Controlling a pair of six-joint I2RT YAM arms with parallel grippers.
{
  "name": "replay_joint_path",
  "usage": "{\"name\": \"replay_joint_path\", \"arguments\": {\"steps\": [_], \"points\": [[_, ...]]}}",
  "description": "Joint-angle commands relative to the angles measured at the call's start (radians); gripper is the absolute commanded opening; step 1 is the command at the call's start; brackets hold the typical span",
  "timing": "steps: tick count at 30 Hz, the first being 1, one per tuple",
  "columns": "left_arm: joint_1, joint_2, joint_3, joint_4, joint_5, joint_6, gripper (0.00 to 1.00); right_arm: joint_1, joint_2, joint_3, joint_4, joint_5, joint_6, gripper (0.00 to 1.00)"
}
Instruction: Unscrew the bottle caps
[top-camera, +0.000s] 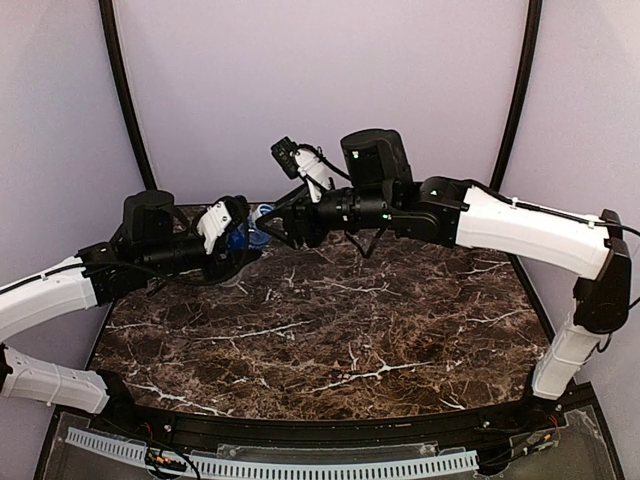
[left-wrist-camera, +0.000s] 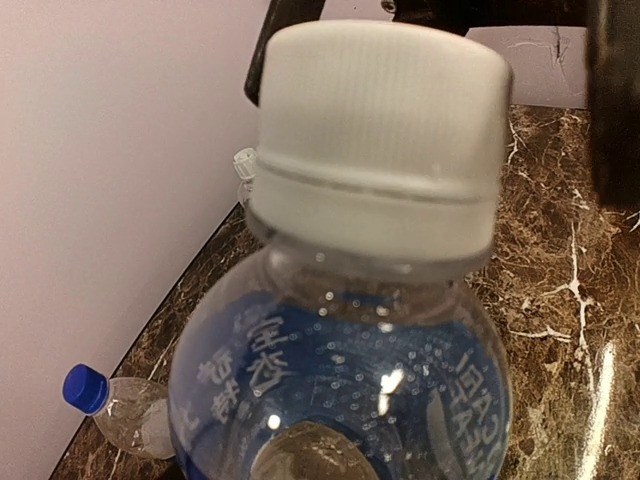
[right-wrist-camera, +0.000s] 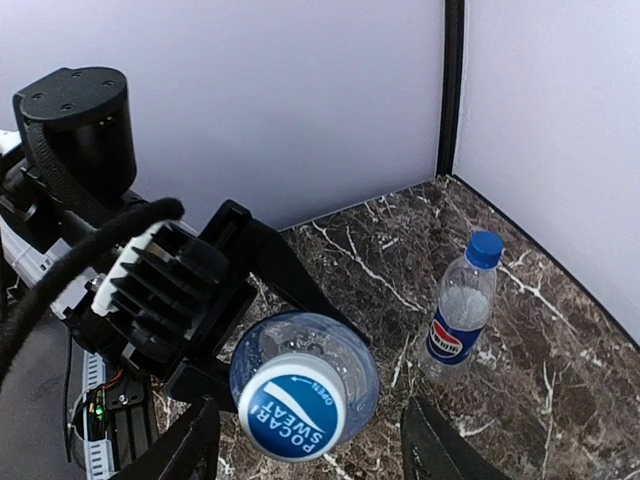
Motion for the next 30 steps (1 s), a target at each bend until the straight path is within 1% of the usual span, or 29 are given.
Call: {"name": "replay_joint_path", "arguments": {"steps": [1, 3, 5, 11, 13, 14, 16, 18, 21, 22, 24, 25, 26, 27, 28, 29, 30], "points": [[-0.006, 0.002, -0.015, -0.003, -0.032, 0.019, 0.47, -0.001, 0.033, 0.053, -0.051, 0.022, 0.003, 0.58], [-0.008, 0.005, -0.014, -0.001, -0.031, 0.022, 0.47, -0.001, 0.047, 0.066, -0.054, 0.030, 0.003, 0.52], [-0.012, 0.007, -0.013, -0.001, -0.026, 0.031, 0.46, -0.001, 0.054, 0.077, -0.052, 0.028, 0.002, 0.49], [-0.016, 0.011, -0.014, -0.003, -0.027, 0.046, 0.46, -0.001, 0.053, 0.082, -0.028, 0.015, 0.004, 0.48], [-0.015, 0.011, -0.014, -0.002, -0.025, 0.046, 0.46, -0.001, 0.051, 0.082, -0.023, 0.013, 0.001, 0.45], [-0.015, 0.011, -0.014, -0.001, -0.022, 0.046, 0.46, -0.001, 0.052, 0.080, -0.023, 0.013, 0.000, 0.41], [-0.016, 0.011, -0.014, 0.001, -0.021, 0.049, 0.46, -0.001, 0.053, 0.077, -0.023, 0.010, -0.001, 0.36], [-0.016, 0.011, -0.015, -0.001, -0.021, 0.053, 0.45, -0.001, 0.053, 0.077, -0.023, 0.001, 0.001, 0.28], [-0.017, 0.010, -0.018, -0.008, -0.008, 0.060, 0.41, 0.000, 0.050, 0.072, -0.021, -0.024, -0.023, 0.00], [-0.017, 0.007, -0.019, -0.018, 0.002, 0.063, 0.40, -0.001, 0.048, 0.065, -0.021, -0.039, -0.045, 0.00], [-0.017, 0.002, -0.012, -0.051, 0.063, 0.075, 0.39, -0.001, 0.032, 0.040, -0.035, -0.108, -0.142, 0.00], [-0.017, 0.000, 0.002, -0.101, 0.147, 0.080, 0.37, -0.001, 0.019, 0.019, -0.048, -0.164, -0.227, 0.00], [-0.017, -0.003, 0.011, -0.137, 0.199, 0.099, 0.35, -0.001, 0.004, -0.003, -0.063, -0.244, -0.306, 0.00], [-0.017, -0.003, 0.030, -0.206, 0.314, 0.107, 0.32, 0.000, -0.009, -0.028, -0.080, -0.344, -0.376, 0.00], [-0.017, 0.001, 0.041, -0.243, 0.366, 0.112, 0.29, 0.000, -0.020, -0.044, -0.100, -0.412, -0.441, 0.00], [-0.017, 0.010, 0.062, -0.308, 0.467, 0.109, 0.29, -0.001, -0.024, -0.049, -0.133, -0.480, -0.508, 0.00], [-0.017, 0.015, 0.072, -0.333, 0.512, 0.098, 0.28, 0.001, -0.021, -0.039, -0.179, -0.523, -0.570, 0.00]]}}
